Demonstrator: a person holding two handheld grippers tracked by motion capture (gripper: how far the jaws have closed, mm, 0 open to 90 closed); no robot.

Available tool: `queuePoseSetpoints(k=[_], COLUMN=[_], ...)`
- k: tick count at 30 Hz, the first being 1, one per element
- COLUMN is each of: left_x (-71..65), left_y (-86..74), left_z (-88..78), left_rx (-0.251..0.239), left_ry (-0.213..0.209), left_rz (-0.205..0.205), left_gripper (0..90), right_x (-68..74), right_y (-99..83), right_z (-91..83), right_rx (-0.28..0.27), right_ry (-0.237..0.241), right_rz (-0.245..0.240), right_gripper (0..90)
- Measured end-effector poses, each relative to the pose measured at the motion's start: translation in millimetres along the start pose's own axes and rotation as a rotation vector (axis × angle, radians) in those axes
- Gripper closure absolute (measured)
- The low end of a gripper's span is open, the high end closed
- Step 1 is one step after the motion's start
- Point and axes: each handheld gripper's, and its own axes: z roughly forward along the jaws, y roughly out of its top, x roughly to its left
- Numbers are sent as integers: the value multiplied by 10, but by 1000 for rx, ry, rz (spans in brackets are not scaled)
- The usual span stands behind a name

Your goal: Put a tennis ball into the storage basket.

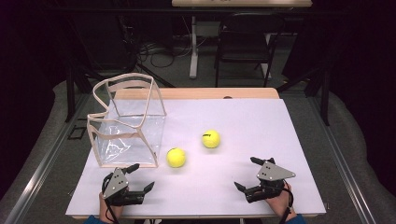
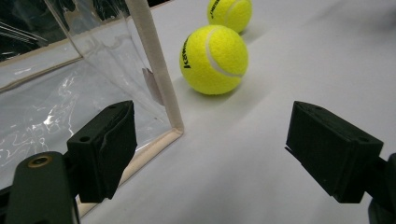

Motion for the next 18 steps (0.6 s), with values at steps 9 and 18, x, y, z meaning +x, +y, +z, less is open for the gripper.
queuePoseSetpoints(k=[9,18], left_x=[-11,-22], left_y=[4,3], left_z=[7,18], left_rx=[-2,-1], left_ry=[-6,-7], left_rz=[1,4], left_gripper=[160,160], right_x=[-1,9], right_y=[-7,20], right_z=[10,-5], right_rx=[5,6], right_ry=[7,9], right_rz=[6,8], right_gripper=[0,0])
